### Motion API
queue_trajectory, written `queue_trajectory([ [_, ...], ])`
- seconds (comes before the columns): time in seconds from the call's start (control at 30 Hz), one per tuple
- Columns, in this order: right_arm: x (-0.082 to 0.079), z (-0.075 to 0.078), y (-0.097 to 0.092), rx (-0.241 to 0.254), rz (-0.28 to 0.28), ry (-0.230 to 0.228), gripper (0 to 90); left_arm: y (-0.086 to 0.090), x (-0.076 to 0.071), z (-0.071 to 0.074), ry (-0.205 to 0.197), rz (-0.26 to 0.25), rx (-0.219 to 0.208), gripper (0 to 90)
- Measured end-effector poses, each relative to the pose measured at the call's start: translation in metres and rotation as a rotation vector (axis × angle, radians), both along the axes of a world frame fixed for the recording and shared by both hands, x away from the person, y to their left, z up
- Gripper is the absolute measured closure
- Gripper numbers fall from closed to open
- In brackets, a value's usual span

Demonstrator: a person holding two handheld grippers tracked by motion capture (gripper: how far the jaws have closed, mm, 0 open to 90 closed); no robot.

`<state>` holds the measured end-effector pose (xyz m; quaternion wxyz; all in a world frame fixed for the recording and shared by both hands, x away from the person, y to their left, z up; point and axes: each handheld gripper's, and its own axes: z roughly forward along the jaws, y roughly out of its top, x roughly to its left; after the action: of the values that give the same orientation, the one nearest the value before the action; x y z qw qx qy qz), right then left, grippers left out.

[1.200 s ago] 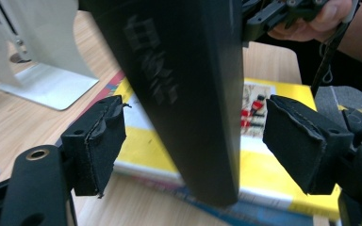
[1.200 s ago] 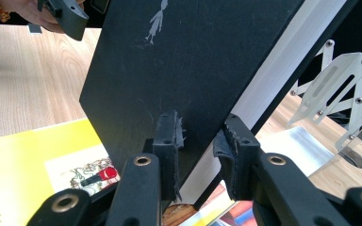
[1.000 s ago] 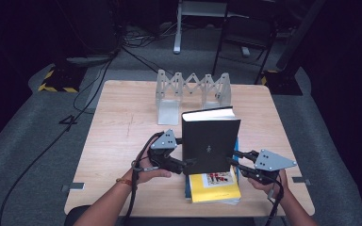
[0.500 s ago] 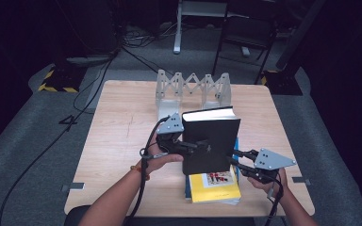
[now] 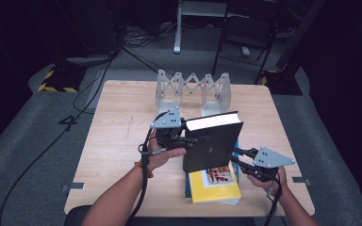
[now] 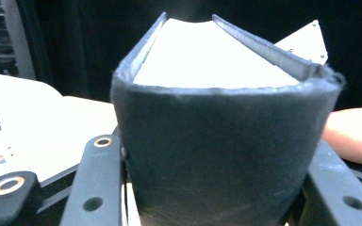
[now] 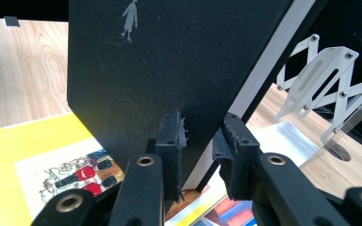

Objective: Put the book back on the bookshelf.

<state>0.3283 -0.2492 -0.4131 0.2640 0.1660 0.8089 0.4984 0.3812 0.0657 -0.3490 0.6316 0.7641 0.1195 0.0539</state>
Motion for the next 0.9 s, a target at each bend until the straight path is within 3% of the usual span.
queue_trajectory([
  [0.17,0.001,0.001,-0.002,0.016,-0.036,-0.005,62.5,0.004,-0.003,0.003,-0.023,0.032,0.004,52.4],
  [0.33,0.005,0.000,-0.008,0.035,-0.050,0.008,60.8,0.007,-0.005,0.006,-0.035,0.073,0.005,52.5],
  [0.4,0.006,-0.001,-0.011,0.047,-0.047,0.040,56.9,0.009,-0.005,0.007,-0.038,0.090,0.010,52.5],
  [0.47,0.008,-0.002,-0.014,0.030,-0.060,0.053,51.1,0.010,-0.006,0.008,-0.043,0.098,0.018,52.6],
  [0.6,0.013,-0.008,-0.024,0.013,-0.094,0.129,40.0,0.013,-0.007,0.010,-0.053,0.115,0.026,52.6],
  [0.9,0.021,-0.023,-0.058,-0.033,-0.201,0.219,38.1,0.016,-0.008,0.015,-0.058,0.162,0.051,52.7],
])
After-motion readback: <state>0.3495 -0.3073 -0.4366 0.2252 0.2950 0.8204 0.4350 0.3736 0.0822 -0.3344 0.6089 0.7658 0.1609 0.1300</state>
